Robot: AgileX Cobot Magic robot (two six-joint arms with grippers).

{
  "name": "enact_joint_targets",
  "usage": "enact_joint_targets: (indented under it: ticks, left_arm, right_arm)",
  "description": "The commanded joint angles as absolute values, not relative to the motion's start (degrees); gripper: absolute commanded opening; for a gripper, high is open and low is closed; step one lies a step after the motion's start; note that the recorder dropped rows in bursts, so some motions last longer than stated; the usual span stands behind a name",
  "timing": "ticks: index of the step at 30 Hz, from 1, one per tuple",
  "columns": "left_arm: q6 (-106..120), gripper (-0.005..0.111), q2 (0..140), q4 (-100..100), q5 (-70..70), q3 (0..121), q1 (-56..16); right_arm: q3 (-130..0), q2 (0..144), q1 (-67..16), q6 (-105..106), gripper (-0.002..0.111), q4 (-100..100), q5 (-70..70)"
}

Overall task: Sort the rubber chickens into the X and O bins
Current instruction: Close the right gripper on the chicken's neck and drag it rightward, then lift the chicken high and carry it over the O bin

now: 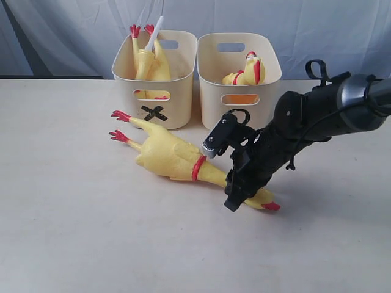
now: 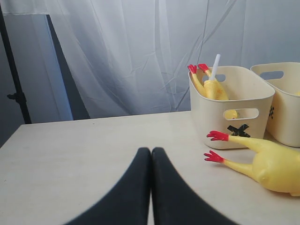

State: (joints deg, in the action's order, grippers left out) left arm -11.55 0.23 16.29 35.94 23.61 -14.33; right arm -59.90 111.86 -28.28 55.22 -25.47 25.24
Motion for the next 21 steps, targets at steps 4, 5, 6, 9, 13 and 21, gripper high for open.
enact_joint_targets:
  ticks: [4,5,6,9,13,21]
  left_arm:
    - [-11.92,0.0,0.0,15.94,35.88,23.3,-14.36]
    - [-11.92,0.0,0.0,15.94,35.88,23.3,-14.36]
    - [-11.92,0.0,0.0,15.94,35.88,23.3,-14.36]
    - [-11.92,0.0,0.0,15.94,35.88,23.3,-14.36]
    - [-11.92,0.0,0.0,15.94,35.88,23.3,-14.36]
    - [-11.92,0.0,0.0,15.94,35.88,23.3,-14.36]
  right_arm:
    - [-59.76,113.46,-28.15,55.16,0.023,-24.59,24.93]
    - [-59.76,113.46,-28.15,55.16,0.015,-24.59,24.93]
    - [-59.76,113.46,-28.15,55.16,0.008,-24.59,24.93]
    - [-59.76,113.36,-28.15,55.16,-0.001,-25.12,24.81]
    - [-59.76,111.38,-28.15,55.16,-0.001,-28.62,25.2]
    - [-59.76,100.13,-28.15,55.16,-0.001,-33.71,31.83]
